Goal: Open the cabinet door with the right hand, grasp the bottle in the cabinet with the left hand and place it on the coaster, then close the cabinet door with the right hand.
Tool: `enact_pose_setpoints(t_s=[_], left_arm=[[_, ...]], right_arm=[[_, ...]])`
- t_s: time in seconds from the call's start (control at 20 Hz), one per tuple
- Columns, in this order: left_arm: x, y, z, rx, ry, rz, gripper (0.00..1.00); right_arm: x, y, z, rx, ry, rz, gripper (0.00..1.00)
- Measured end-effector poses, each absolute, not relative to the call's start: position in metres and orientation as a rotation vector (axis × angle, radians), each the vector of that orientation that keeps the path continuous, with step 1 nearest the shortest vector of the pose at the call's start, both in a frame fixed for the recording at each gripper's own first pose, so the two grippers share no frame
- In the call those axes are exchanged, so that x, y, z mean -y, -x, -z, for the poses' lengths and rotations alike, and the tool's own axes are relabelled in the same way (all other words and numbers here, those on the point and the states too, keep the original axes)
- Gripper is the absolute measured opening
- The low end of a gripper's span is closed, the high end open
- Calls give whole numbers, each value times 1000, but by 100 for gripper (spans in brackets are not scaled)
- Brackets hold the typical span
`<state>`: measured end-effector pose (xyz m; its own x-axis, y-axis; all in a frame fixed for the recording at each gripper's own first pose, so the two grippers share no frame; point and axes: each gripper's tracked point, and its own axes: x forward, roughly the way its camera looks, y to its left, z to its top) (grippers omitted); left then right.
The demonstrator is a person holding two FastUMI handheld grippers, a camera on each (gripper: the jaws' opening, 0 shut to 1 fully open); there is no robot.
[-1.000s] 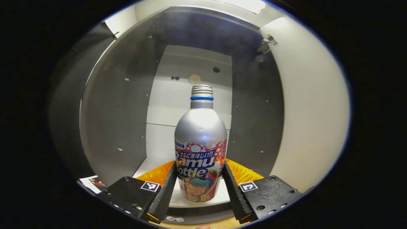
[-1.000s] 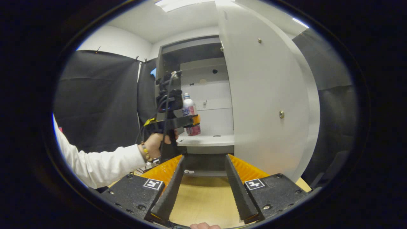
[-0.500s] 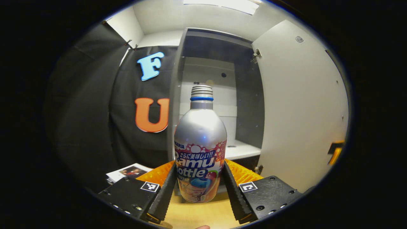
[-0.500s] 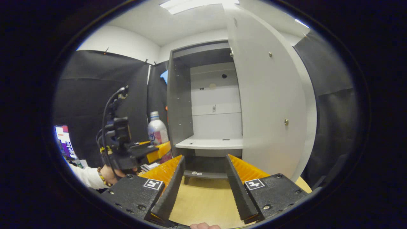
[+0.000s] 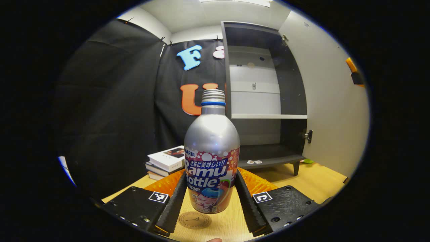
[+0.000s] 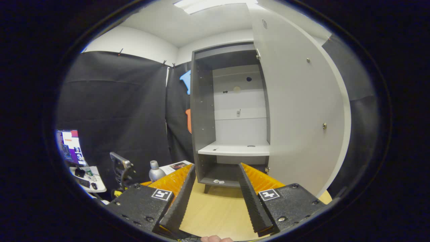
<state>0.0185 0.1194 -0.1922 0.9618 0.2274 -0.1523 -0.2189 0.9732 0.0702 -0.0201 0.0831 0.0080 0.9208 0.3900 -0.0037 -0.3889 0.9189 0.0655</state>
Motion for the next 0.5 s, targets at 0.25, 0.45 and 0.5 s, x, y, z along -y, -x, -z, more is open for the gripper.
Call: enact_pose_setpoints(t_s=[0.25, 0.45, 0.5], left_arm=[[-147, -16, 240, -200, -39, -311, 76], [-163, -23, 263, -224, -50, -341, 76], [-167, -26, 266, -227, -49, -349, 76]], right_arm=[[-86, 18, -7, -30, -80, -384, 80], [-87, 17, -8, -32, -73, -362, 80], [-88, 16, -8, -36, -71, -360, 80]])
